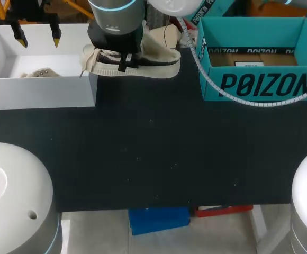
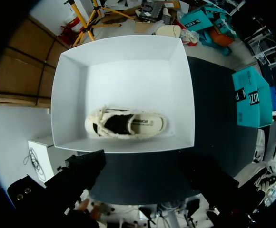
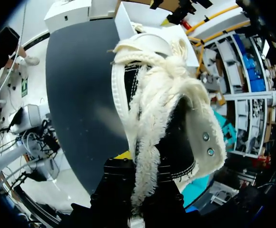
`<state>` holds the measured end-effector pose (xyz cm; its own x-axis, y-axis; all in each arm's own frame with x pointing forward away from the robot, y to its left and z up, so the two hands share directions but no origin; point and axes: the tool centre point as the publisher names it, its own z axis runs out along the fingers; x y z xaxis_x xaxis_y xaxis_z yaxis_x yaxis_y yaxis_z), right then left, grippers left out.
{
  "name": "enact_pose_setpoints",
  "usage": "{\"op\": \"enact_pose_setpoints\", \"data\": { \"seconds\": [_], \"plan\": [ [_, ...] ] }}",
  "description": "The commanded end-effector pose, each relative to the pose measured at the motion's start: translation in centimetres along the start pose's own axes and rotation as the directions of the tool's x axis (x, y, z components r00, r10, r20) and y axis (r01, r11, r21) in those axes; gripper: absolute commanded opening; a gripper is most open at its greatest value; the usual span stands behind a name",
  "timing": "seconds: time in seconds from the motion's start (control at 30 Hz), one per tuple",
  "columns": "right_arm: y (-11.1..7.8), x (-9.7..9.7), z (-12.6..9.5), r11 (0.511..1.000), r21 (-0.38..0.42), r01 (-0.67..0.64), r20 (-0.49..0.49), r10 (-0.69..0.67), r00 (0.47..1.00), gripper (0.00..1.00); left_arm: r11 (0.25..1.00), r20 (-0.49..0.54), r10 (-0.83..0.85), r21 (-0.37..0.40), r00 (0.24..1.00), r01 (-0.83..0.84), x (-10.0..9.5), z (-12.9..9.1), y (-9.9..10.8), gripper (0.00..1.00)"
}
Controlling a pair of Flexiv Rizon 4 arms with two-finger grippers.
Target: Take the shoe out of the shoebox, open the shoe tongue, remove and reinsert the insole, then place the shoe into the shoebox
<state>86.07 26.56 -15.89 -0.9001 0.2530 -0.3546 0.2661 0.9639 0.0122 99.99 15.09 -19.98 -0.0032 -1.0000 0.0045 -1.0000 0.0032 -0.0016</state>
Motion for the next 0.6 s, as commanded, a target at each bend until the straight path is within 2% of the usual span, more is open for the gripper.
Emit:
{"op": "enact_pose_setpoints", "data": {
  "seconds": [0.03, 0.17, 0.4, 0.6],
  "plan": [
    [-0.2, 0.0, -0.2, 1.0, -0.003, 0.0, 0.0, 0.0, 1.0, 0.0, 1.0, 0.002, -0.001, -0.001, 1.0, 0.001, 0.0, 0.0, 0.0, 1.0],
    [-0.2, 0.5, 1.5, 0.999, -0.035, -0.012, -0.032, 0.01, 0.999, 0.0, 1.0, 0.002, -0.001, -0.001, 1.0, 0.001, 0.0, 0.0, 0.0, 1.0],
    [-1.8, 4.2, 2.4, 0.999, -0.04, -0.027, -0.067, 0.024, 0.997, 0.0, 1.0, 0.002, -0.001, -0.001, 1.0, 0.001, 0.0, 0.0, 0.0, 1.0],
    [-2.2, 7.4, 3.8, 0.999, -0.047, 0.014, -0.093, -0.019, 0.996, 0.0, 1.0, 0.002, -0.001, -0.001, 1.0, 0.001, 0.0, 0.0, 0.0, 1.0]
  ]
}}
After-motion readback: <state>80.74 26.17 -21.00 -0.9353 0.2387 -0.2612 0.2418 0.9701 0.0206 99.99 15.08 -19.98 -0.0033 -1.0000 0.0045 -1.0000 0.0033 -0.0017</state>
